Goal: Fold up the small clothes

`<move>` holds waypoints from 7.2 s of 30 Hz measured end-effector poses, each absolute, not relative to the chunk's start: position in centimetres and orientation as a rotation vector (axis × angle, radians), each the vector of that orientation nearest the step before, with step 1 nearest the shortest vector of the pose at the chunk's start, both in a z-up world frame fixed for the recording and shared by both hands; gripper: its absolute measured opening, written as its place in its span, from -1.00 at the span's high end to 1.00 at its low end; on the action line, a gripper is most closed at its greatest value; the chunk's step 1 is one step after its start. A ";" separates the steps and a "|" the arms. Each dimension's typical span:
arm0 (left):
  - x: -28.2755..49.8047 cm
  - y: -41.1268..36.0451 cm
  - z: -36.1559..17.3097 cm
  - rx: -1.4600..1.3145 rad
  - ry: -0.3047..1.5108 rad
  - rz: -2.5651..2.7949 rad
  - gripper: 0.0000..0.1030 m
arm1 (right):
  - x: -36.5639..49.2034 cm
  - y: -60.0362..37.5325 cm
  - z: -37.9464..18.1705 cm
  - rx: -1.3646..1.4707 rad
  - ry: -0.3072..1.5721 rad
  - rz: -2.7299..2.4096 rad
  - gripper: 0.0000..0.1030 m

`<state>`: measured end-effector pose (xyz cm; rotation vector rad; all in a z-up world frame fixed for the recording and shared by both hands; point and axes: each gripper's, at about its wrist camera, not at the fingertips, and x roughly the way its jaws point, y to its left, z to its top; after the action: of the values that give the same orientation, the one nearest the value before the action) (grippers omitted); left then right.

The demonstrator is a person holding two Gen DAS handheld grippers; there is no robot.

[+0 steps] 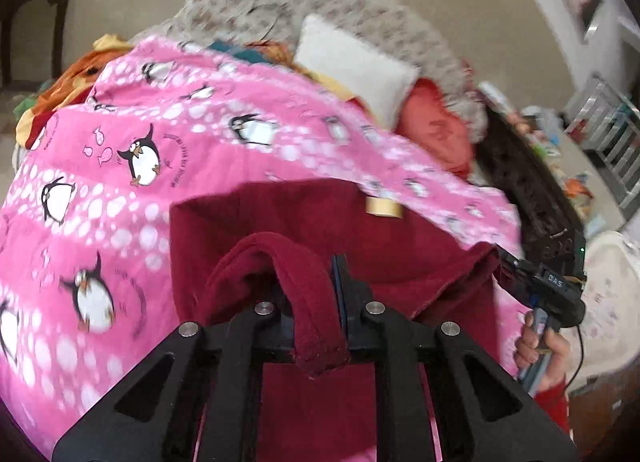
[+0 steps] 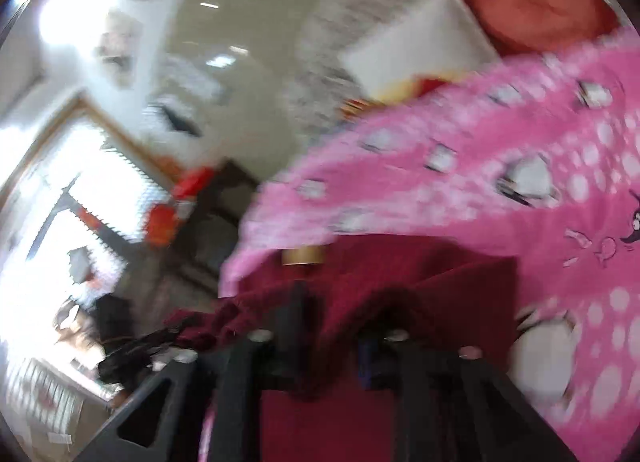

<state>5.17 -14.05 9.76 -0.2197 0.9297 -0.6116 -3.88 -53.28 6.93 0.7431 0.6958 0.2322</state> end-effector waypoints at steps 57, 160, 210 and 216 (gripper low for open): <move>-2.6 -9.4 1.3 -0.228 0.831 -0.408 -0.42 | -10.1 -43.1 8.6 0.289 0.751 0.020 0.11; 2.7 -9.8 1.9 -0.363 0.920 -0.676 -0.45 | 3.4 -28.6 10.9 0.272 0.779 0.411 0.44; -7.9 -26.2 9.2 -0.217 1.017 -0.962 -0.20 | -7.0 -50.6 7.4 0.996 0.604 0.461 -0.34; -12.1 -20.1 11.4 -0.132 0.862 -0.928 -0.29 | -9.0 -49.1 8.0 0.843 0.662 0.383 -0.47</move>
<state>-12.11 -20.09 11.39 -0.1317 0.8619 -0.9277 -8.96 -49.06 8.02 0.8434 0.6622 0.3828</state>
